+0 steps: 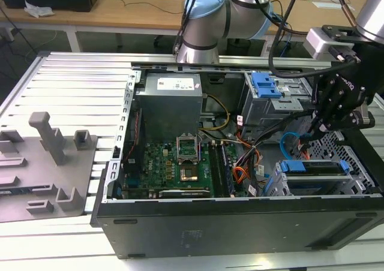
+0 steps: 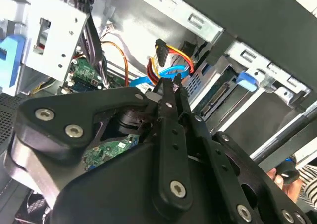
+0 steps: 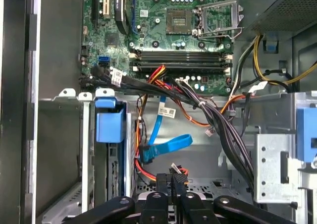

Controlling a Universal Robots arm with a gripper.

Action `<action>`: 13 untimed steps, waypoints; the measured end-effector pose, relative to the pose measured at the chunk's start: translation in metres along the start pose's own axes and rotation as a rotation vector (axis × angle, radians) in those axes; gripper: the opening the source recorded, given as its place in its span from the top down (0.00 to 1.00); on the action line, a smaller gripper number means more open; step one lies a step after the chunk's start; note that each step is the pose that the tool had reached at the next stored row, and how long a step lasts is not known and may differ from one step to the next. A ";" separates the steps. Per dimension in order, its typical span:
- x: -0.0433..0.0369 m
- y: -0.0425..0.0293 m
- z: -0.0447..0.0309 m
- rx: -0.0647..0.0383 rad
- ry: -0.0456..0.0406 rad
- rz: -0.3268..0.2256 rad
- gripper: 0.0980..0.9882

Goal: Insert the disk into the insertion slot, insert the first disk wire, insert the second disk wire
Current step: 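Insert the first disk wire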

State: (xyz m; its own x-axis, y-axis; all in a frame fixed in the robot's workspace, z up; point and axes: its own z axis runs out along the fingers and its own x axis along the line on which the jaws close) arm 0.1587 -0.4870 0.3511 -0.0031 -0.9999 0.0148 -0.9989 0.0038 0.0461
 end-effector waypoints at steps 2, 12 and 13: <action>0.0019 -0.0001 0.0000 0.000 0.0002 0.000 0.93; 0.0310 -0.0002 0.0010 0.000 0.0002 0.000 0.93; 0.0344 -0.0002 0.0012 0.000 0.0001 0.000 0.93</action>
State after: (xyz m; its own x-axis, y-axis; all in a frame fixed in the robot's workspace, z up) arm 0.1587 -0.5215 0.3504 -0.0031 -0.9999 0.0149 -0.9989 0.0038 0.0461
